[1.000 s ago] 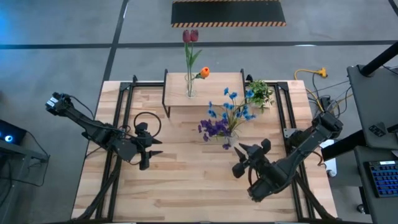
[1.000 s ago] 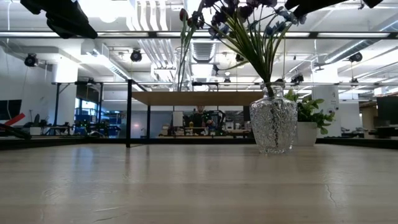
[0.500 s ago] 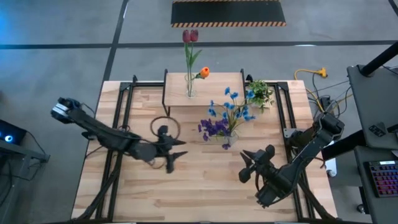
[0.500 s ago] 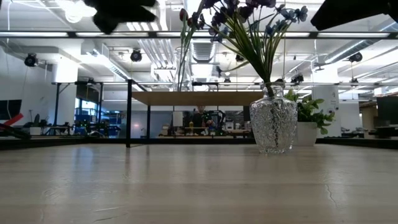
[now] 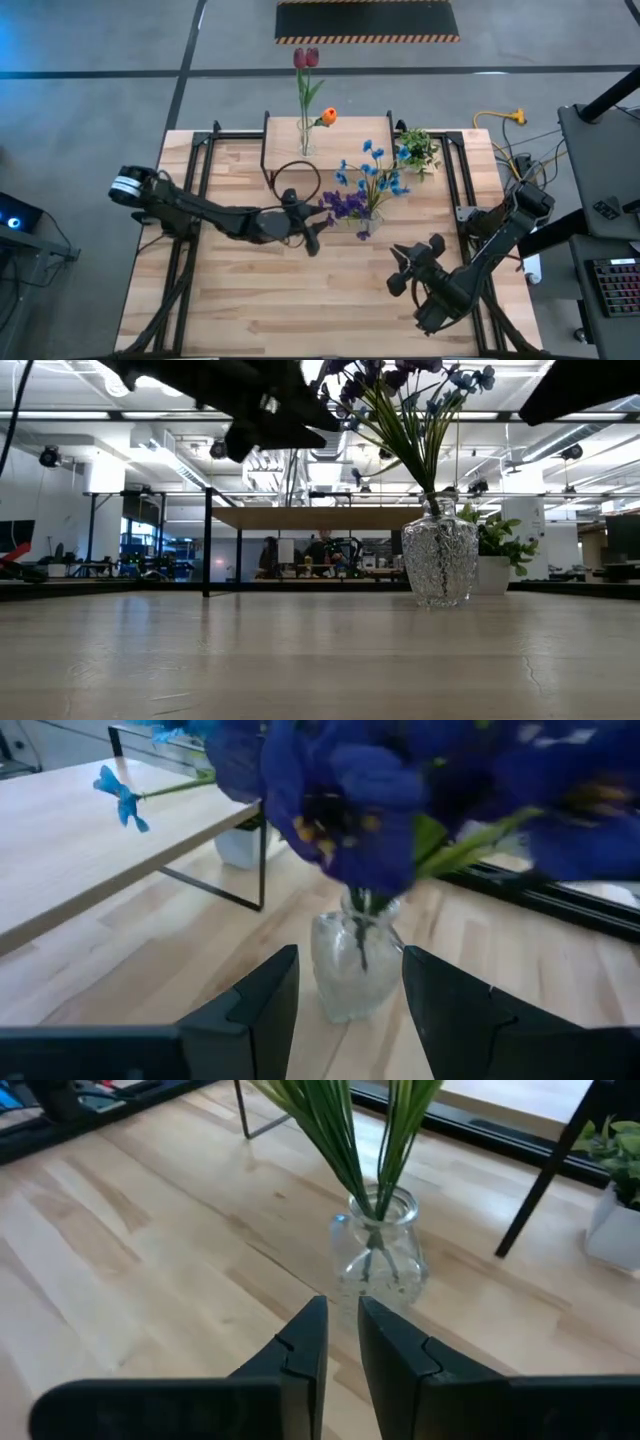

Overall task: Pick and place flowers into a vace then onto a shelf
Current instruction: Put the transparent vase with the flowers on the shelf

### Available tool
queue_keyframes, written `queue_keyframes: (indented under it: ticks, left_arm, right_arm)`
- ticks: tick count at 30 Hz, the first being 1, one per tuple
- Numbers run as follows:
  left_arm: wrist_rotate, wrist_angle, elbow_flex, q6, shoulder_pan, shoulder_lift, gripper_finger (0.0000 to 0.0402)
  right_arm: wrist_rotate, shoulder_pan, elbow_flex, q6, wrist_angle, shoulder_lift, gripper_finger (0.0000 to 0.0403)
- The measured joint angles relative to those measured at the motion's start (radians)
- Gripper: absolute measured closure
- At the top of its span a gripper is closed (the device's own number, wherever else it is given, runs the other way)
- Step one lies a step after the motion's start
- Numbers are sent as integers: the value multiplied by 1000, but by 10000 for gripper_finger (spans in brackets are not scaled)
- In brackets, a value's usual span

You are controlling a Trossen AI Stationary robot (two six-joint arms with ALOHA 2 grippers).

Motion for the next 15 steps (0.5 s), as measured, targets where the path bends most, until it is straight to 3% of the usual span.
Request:
queue_keyframes:
  ticks: [15]
  left_arm:
    - [55, 76, 168, 96, 73, 148, 238]
  right_arm:
    - [-2, 9, -33, 5, 23, 0, 351]
